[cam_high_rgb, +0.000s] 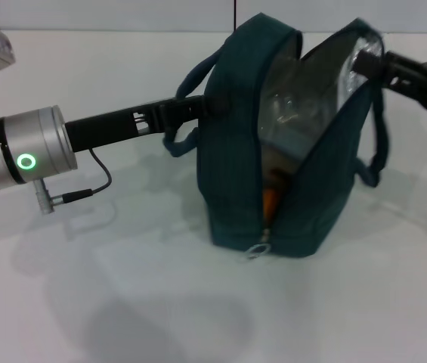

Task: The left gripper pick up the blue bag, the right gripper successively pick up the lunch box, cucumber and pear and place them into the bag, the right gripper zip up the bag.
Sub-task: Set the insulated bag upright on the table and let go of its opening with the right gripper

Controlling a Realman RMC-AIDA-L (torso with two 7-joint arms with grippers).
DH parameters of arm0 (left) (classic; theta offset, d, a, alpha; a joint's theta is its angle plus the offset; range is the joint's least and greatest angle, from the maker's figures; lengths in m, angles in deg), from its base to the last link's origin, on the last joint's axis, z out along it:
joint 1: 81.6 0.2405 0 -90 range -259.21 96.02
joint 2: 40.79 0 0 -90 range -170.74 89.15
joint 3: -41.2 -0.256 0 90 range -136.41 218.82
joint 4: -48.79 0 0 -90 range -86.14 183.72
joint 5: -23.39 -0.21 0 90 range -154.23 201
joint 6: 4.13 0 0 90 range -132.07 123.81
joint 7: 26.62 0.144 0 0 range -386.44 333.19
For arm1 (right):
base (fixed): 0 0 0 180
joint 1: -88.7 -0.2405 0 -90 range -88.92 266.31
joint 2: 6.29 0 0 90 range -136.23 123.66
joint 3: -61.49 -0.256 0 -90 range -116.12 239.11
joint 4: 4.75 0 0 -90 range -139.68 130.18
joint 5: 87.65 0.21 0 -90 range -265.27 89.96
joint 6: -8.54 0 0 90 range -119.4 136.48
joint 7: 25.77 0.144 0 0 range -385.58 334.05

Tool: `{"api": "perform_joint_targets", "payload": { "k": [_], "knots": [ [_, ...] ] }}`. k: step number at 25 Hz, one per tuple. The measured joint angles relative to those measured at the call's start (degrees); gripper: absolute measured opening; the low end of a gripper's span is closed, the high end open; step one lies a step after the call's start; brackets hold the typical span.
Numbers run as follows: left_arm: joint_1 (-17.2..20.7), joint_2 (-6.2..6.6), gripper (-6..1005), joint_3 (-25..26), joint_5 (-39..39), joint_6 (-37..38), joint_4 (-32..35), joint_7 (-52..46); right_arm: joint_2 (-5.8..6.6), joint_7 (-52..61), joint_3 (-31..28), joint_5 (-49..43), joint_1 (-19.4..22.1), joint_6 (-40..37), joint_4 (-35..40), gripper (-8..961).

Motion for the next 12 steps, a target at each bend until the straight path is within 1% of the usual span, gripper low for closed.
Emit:
{"api": "perform_joint_targets", "payload": {
  "k": [4, 6, 7, 10, 12],
  "knots": [
    [0.0, 0.00, 158, 0.0, 0.0, -0.4, 0.0, 0.0, -0.13, -1.9, -4.0, 0.1, 1.3, -2.0, 0.1, 537],
    [-0.1, 0.01, 162, 0.0, 0.0, -0.7, 0.0, 0.0, 0.33, -0.7, -5.2, 0.1, 2.0, -1.4, 0.1, 613],
    [-0.1, 0.00, 164, 0.0, 0.0, -0.7, 0.0, 0.0, 0.66, 0.5, -5.3, 0.0, 2.2, -0.8, 0.1, 651],
    [-0.2, 0.01, 170, 0.0, 0.0, -0.8, 0.0, 0.0, 2.34, 5.2, -4.6, -0.4, 2.2, 1.7, -0.8, 765],
    [-0.3, 0.00, 175, 0.0, 0.1, -0.8, 0.0, 0.0, 3.09, 7.1, -3.5, -0.5, 2.1, 3.2, -1.5, 784]
  ]
}}
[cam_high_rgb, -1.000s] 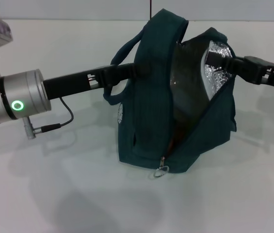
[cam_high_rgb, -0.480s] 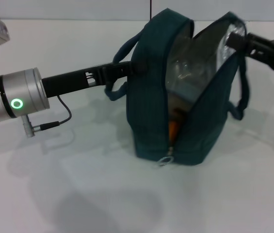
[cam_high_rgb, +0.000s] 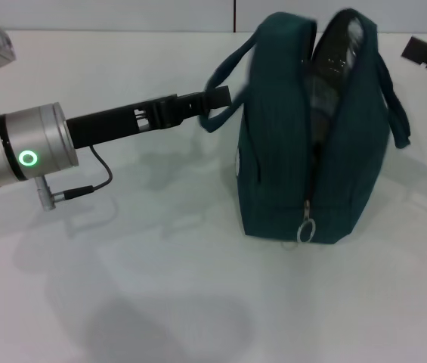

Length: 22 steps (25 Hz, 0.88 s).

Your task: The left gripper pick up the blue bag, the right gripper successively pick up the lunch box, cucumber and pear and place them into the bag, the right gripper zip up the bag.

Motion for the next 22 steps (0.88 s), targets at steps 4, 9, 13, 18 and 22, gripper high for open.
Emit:
{"api": "perform_joint_targets", "payload": {
  "k": [4, 9, 13, 18, 22],
  "knots": [
    [-0.2, 0.00, 183, 0.0, 0.0, 0.0, 0.0, 0.0, 0.57, 4.3, 5.9, -0.1, -1.3, 3.5, 0.4, 821],
    [-0.4, 0.00, 193, 0.0, 0.1, 0.0, 0.0, 0.0, 0.42, 5.1, 10.0, 0.0, -2.7, 3.9, 1.7, 859],
    [-0.4, 0.01, 201, 0.4, 0.2, 0.5, 0.1, -0.1, -0.20, 4.8, 9.9, 0.3, -1.1, 3.7, 4.4, 859],
    [-1.8, 0.99, 211, 0.5, -0.2, 0.8, 0.7, -2.4, 0.23, 4.8, 10.0, 0.1, -0.6, 3.5, 4.3, 858],
    [-4.7, 2.35, 220, 0.2, -3.5, 1.3, 1.9, -8.9, 0.28, 4.4, 10.3, -0.1, -0.5, 3.5, 4.2, 858]
  ]
}}
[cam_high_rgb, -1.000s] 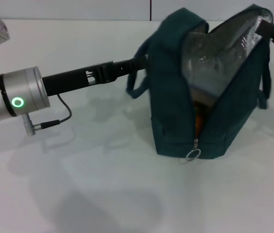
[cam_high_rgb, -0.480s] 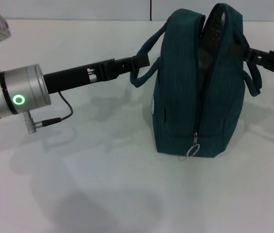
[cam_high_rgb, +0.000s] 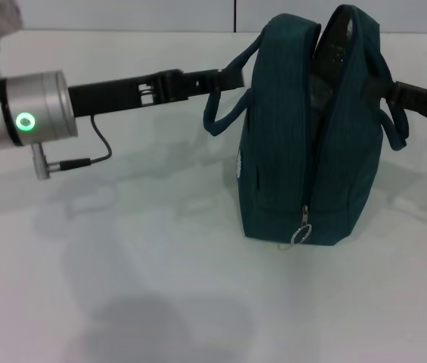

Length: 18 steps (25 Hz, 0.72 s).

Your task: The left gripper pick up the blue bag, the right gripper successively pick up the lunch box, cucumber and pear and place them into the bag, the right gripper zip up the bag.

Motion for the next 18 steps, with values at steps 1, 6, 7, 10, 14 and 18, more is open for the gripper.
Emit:
{"api": "perform_joint_targets", "payload": {
  "k": [1, 6, 7, 10, 14, 18],
  "knots": [
    [-0.8, 0.23, 222, 0.0, -1.9, 0.0, 1.2, -2.5, -0.05, -0.2, 0.1, 0.0, 0.0, 0.0, 0.0, 858],
    [-4.7, 0.26, 232, 0.0, -13.7, 0.0, 11.1, -16.9, -0.23, -1.8, 0.1, 0.0, 0.1, 0.0, 0.2, 858],
    [-5.5, 0.16, 345, 0.0, -16.1, 0.0, 12.9, -19.7, -0.23, -2.1, 0.1, 0.0, 0.1, 0.0, 0.1, 858],
    [-8.8, 0.02, 486, 0.0, -22.6, 0.1, 16.9, -26.9, -0.30, -3.0, 0.1, 0.0, 0.2, 0.2, 0.0, 858],
    [-13.0, 0.35, 544, -0.7, -25.5, 0.2, 17.5, -31.5, -0.41, -3.6, -0.1, -0.1, 1.1, 0.3, 0.3, 857],
    [-15.6, 0.67, 541, -2.6, -27.2, 0.2, 17.5, -34.8, -0.46, -3.9, -0.3, -0.1, 1.3, 0.2, 0.4, 857]
  ]
}}
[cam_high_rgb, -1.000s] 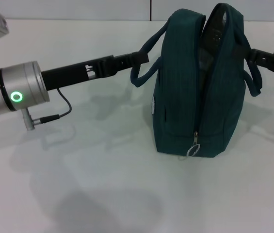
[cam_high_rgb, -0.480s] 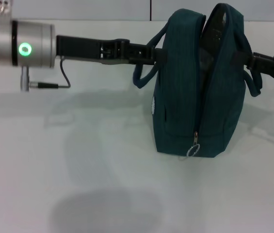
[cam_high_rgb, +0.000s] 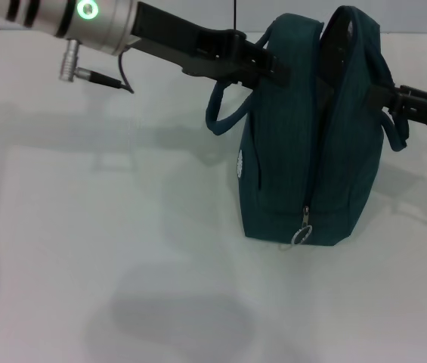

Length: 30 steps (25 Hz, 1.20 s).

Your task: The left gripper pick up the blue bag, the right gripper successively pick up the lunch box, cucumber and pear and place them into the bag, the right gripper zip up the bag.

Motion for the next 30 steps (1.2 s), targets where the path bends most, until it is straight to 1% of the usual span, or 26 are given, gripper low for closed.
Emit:
{"api": "perform_joint_targets", "payload": {
  "k": [4, 8, 10, 13, 19, 23, 26, 30],
  "knots": [
    [-2.0, -0.06, 538, -1.4, -1.2, 0.0, -1.0, -1.6, -0.08, -0.3, 0.0, 0.0, 0.1, 0.0, -0.1, 857],
    [-3.4, -0.65, 535, -1.4, -4.9, -0.6, -1.6, -2.5, -0.09, -0.3, 0.0, 0.0, 0.1, -0.1, -0.3, 857],
    [-3.5, -0.99, 534, -1.5, -7.1, -1.0, -1.6, -2.8, -0.38, -0.3, 0.0, 0.0, 0.2, -0.1, -0.2, 857],
    [-3.6, -1.48, 531, -1.5, -8.4, -1.3, -1.2, -3.0, -0.47, -0.3, 0.0, 0.0, 0.2, -0.1, -0.1, 857],
    [-2.5, -1.37, 527, -1.2, -7.9, -3.0, 0.1, -2.2, -0.61, -0.4, 0.3, 0.0, 0.3, -0.1, -0.5, 856],
    [-2.1, -1.62, 524, -1.1, -7.9, -3.5, -0.1, 0.0, -0.66, -0.4, 0.3, 0.0, 0.8, -0.1, -0.5, 856],
    [-2.0, -1.65, 313, -0.7, -7.8, -3.5, 0.0, 1.0, -0.68, -0.4, 0.3, 0.0, 1.1, -0.2, -0.5, 856],
    [-1.0, -1.72, 132, 0.2, -6.4, -3.6, -0.1, 3.0, -0.69, -0.4, 0.3, 0.0, 1.4, -0.6, -0.6, 856]
  ]
}}
